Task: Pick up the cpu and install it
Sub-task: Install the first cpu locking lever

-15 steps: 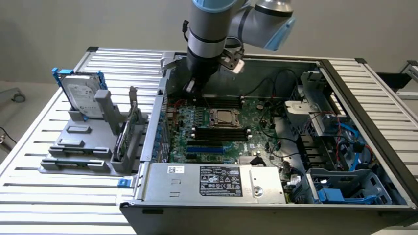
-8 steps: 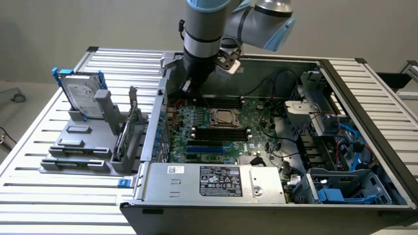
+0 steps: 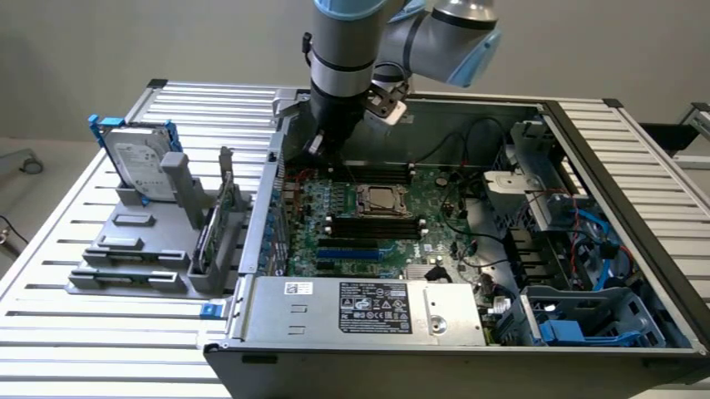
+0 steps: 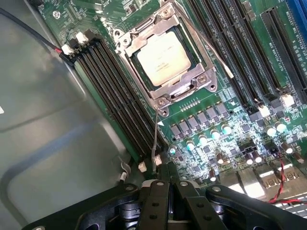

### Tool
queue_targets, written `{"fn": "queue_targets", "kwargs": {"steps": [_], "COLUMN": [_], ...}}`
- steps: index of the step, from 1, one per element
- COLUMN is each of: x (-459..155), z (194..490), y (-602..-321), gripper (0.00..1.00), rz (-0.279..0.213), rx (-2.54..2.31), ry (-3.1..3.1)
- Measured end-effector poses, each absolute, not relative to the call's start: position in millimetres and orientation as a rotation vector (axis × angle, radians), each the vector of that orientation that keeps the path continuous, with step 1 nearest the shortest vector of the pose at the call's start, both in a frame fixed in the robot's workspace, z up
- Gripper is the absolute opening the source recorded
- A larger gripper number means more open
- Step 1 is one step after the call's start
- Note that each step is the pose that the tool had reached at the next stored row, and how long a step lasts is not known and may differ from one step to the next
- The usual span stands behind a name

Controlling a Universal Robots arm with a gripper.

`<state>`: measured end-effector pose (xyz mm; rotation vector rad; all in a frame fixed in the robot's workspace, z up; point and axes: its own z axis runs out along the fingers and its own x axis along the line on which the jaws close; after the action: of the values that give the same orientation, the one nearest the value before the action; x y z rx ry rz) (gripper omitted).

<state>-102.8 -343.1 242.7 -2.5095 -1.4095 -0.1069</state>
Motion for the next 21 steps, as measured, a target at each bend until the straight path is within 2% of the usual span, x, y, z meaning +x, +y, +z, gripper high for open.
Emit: {"fn": "queue_targets", "kwargs": {"steps": [12,21], "x": [-102.6,-101.6], "z": [242.8,242.7], "y": [-342.6,-341.8], "gripper": [0.11,0.11], "rz": [-0.155,-0.217], "rx": [-2.54,-2.574], "ry": [-1.386,-1.362]}}
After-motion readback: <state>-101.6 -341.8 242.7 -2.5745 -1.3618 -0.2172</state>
